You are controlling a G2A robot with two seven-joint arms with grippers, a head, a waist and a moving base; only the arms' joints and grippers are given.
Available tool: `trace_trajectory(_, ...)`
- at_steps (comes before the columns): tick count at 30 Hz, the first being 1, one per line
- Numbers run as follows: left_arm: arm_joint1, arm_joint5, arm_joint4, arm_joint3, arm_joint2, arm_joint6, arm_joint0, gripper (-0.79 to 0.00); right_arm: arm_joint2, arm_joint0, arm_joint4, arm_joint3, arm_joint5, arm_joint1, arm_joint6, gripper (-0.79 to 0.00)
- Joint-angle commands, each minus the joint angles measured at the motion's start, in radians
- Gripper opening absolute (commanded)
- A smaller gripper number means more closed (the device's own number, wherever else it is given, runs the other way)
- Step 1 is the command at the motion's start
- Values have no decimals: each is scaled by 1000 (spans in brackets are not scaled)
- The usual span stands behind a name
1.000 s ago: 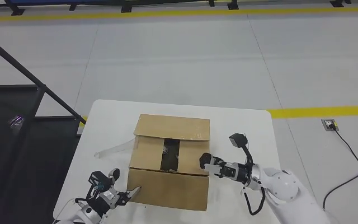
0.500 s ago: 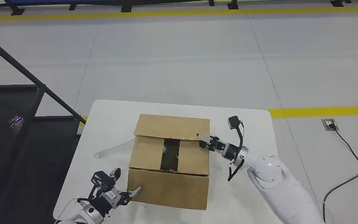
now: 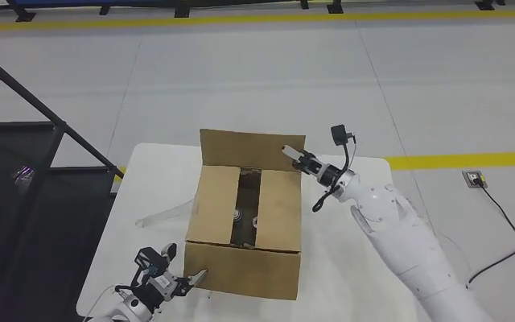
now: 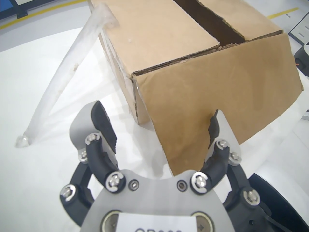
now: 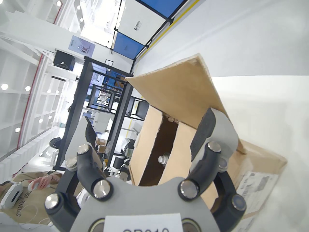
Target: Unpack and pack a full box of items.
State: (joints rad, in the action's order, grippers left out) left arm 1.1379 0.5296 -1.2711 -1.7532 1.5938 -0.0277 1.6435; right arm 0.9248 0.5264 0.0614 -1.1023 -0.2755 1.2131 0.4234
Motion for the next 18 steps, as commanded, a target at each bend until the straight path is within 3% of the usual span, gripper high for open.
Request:
trace_trajectory(1,0,-3,2,5,-1,-1,-2,0,-28,-43,-10,54,5,17,-15,0)
trace_trajectory(10,-2,-9,7,18,-7,0,-4,0,-139,-179,-46,271,26,97,-43,0)
trace_trajectory(18,-4,-11,7,26,-14,5,0,0,-181,-237,-40,411,21,152,-36,0)
